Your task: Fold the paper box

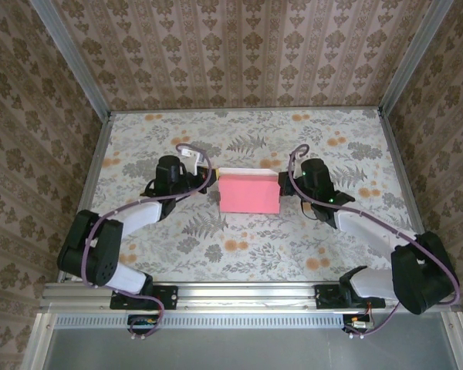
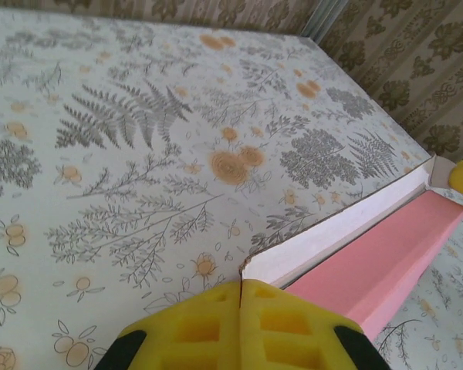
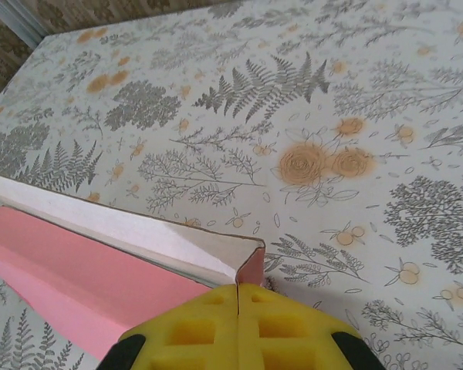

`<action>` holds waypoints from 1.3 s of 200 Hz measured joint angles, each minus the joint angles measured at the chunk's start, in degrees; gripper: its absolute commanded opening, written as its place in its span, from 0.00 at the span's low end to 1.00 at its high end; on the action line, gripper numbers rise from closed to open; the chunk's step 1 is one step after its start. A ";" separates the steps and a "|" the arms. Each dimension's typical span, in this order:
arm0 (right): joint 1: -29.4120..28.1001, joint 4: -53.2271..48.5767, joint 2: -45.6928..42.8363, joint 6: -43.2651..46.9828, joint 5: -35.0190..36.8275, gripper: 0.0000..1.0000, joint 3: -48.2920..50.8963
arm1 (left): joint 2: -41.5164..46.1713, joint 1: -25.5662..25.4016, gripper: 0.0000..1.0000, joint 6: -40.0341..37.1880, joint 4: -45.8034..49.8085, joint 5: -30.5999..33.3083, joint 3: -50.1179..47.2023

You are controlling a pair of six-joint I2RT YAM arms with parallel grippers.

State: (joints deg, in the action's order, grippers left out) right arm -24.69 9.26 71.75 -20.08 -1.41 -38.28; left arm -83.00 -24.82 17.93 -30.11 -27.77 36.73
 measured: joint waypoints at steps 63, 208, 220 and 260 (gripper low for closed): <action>-3.82 2.67 -5.31 0.20 6.99 0.09 6.62 | 6.08 -6.12 0.06 -4.96 -6.51 7.54 -7.17; -7.63 -0.31 -18.97 -3.06 10.75 0.56 12.55 | 13.00 -11.52 0.08 -7.93 -13.25 14.78 -15.89; -7.61 -2.62 -19.89 -3.37 10.10 0.61 12.02 | 13.27 -11.74 0.08 -8.26 -13.29 14.88 -16.48; -3.48 -9.53 -20.85 -5.27 2.75 0.69 8.13 | 13.88 -12.72 0.08 -9.40 -13.46 15.72 -17.35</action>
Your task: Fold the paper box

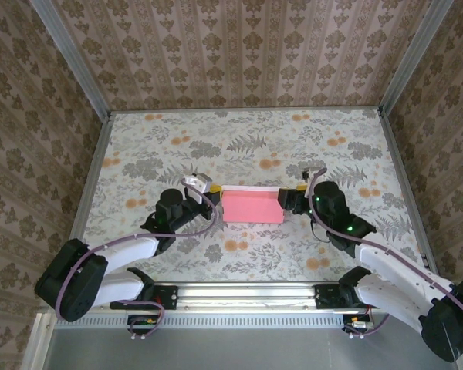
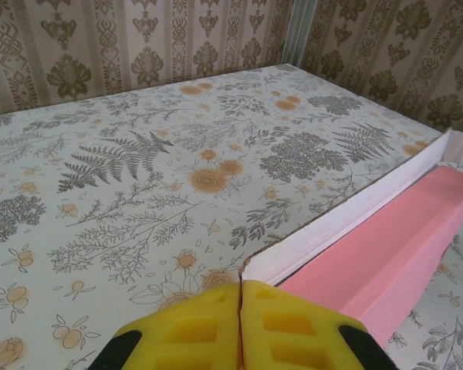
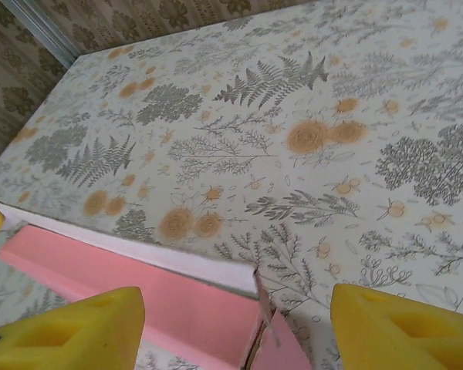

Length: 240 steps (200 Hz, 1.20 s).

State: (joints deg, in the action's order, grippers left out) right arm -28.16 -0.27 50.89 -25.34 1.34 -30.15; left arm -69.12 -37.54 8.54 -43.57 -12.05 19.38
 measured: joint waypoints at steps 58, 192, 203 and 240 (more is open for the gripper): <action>10.16 -12.94 6.10 0.68 -17.68 0.70 -13.94 | 0.63 -1.09 0.09 -2.36 -0.66 0.98 -0.90; 10.75 -28.59 12.57 5.62 -24.59 0.45 -19.76 | 3.54 -1.11 0.31 -2.47 1.57 2.01 -1.40; 10.75 -30.38 12.57 5.92 -23.19 0.43 -20.37 | 4.28 -1.11 0.32 -2.56 2.47 2.01 -1.40; 10.32 -35.43 12.52 6.32 -19.54 0.39 -23.19 | 9.73 -1.11 0.40 -2.21 13.97 2.03 1.70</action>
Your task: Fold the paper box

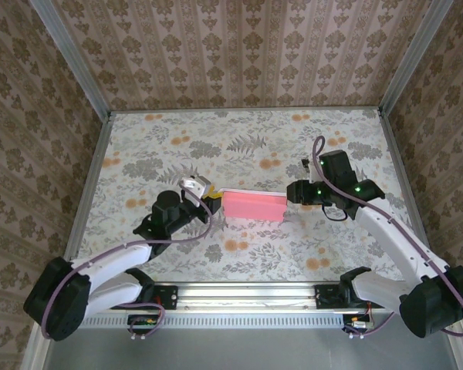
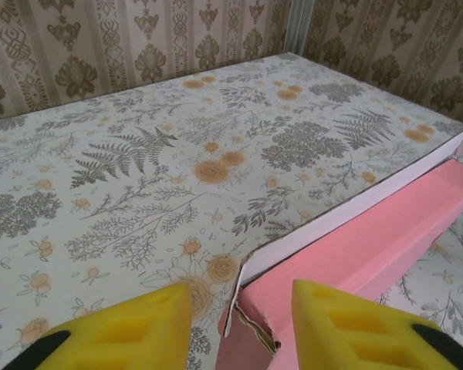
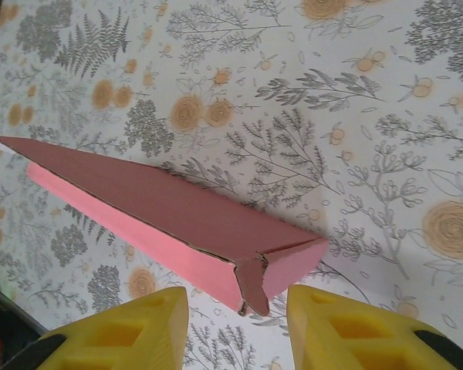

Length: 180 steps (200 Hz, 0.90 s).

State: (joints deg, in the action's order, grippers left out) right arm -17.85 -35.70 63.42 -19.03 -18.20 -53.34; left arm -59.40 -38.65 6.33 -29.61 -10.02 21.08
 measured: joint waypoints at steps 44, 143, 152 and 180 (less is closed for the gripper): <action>-2.49 -5.07 0.81 1.40 3.63 0.35 -3.26 | 6.86 0.07 0.35 1.70 17.46 1.38 7.74; -3.63 -7.48 5.49 2.84 5.03 0.29 -6.03 | 2.67 8.48 0.34 4.17 43.69 -10.95 20.92; -3.76 -7.48 5.53 2.84 5.07 0.28 -6.10 | 1.16 8.76 0.34 4.13 44.68 -12.39 22.25; -4.09 -7.65 5.90 2.84 5.07 0.28 -6.51 | -3.91 8.76 0.34 2.62 47.84 -15.34 26.43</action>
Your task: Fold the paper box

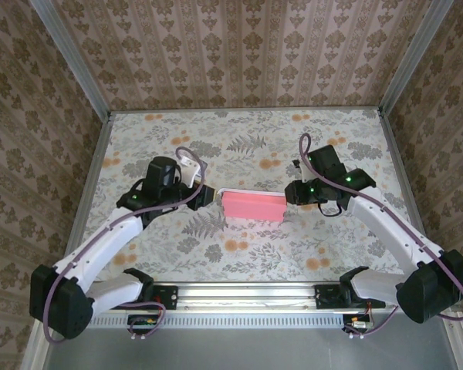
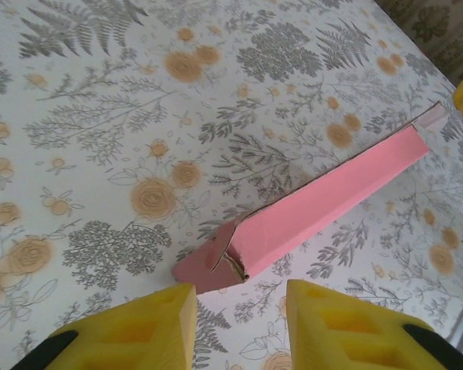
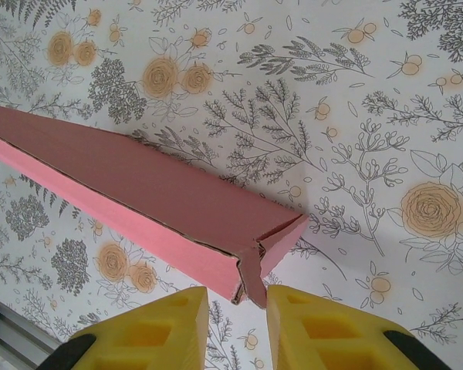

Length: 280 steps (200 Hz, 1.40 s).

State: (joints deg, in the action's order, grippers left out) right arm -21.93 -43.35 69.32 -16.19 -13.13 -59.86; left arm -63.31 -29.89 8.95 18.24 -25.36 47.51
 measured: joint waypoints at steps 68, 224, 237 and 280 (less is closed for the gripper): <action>-0.94 -0.22 2.03 0.02 0.33 0.26 -0.50 | -10.03 0.35 0.34 -5.46 6.99 -4.74 8.22; -1.22 -0.22 2.43 0.90 1.03 0.13 -0.50 | -17.84 0.37 0.32 -10.36 14.12 -8.94 14.64; -1.22 -0.22 2.45 1.05 1.01 0.12 -0.50 | -18.01 0.37 0.32 -10.58 14.47 -8.85 15.08; -1.22 -0.22 2.45 1.09 1.03 0.11 -0.50 | -18.14 0.44 0.28 -11.19 15.87 -7.02 16.22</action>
State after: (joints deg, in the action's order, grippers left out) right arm -23.16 -43.57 71.77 -15.09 -12.10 -60.36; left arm -81.45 -29.45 -2.24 34.11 -32.38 63.72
